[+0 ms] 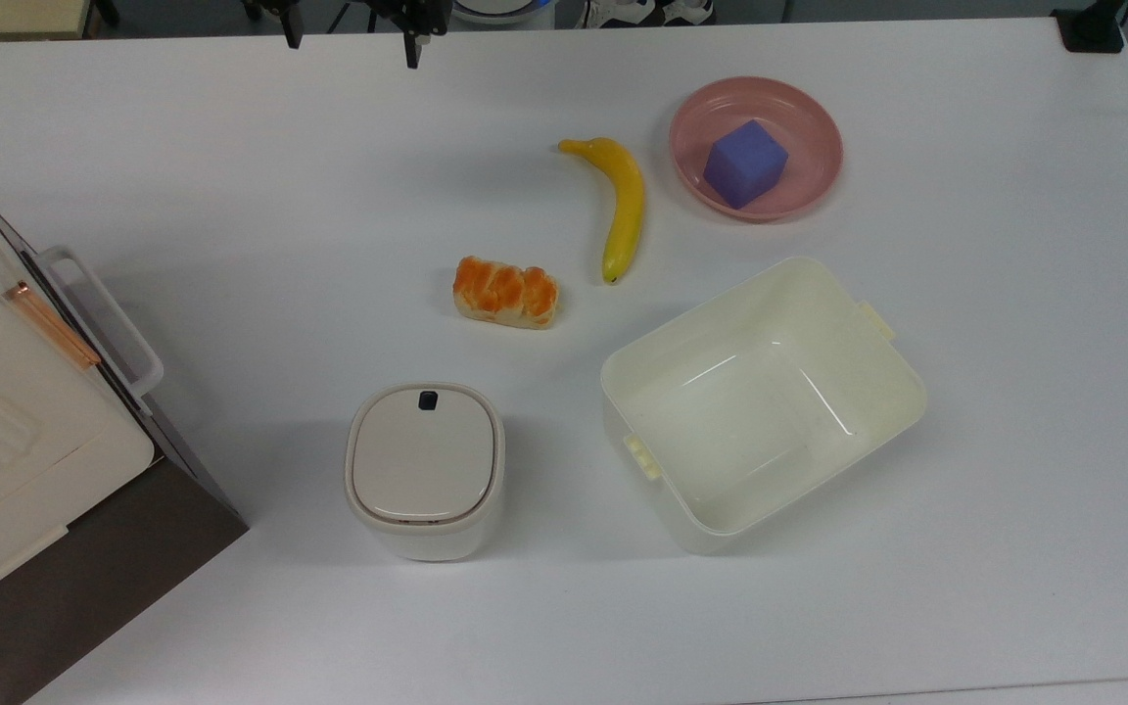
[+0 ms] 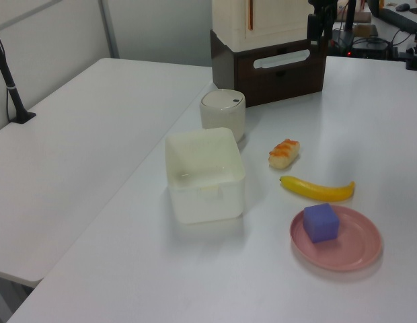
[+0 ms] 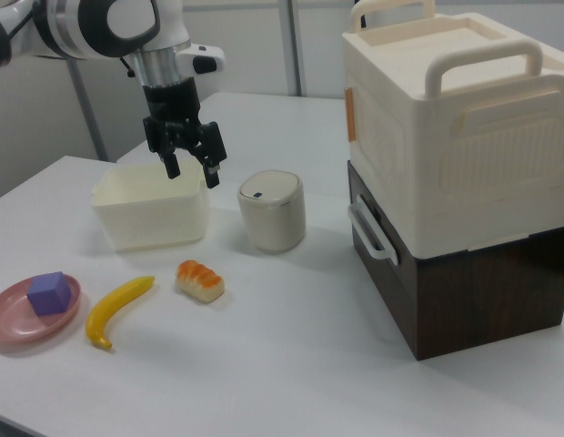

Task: Put the cube on the table
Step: 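Move the gripper over toward the purple cube on the pink plate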

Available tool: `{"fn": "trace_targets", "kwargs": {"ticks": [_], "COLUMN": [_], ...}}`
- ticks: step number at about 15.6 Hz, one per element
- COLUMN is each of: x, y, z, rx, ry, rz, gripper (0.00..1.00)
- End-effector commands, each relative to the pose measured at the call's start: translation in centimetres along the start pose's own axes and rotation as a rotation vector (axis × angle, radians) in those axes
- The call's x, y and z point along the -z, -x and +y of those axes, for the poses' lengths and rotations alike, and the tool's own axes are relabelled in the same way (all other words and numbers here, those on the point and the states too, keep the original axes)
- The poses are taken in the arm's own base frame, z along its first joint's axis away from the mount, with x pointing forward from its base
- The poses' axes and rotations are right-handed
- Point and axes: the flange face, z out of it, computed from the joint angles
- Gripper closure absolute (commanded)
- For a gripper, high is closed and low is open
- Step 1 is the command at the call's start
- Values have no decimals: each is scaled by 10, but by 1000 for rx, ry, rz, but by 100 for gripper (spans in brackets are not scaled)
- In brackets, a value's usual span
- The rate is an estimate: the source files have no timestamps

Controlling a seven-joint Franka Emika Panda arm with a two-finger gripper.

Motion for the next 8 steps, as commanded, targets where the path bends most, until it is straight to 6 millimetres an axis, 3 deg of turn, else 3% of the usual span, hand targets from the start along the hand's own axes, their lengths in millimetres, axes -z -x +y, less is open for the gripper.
{"fn": "trace_targets", "kwargs": {"ticks": [1, 8], "x": [3, 1], "y": [7, 6], "z": [0, -7], "rx": [76, 91], "ry": [-23, -23], "rz": [-8, -9], "gripper": [0, 0]}}
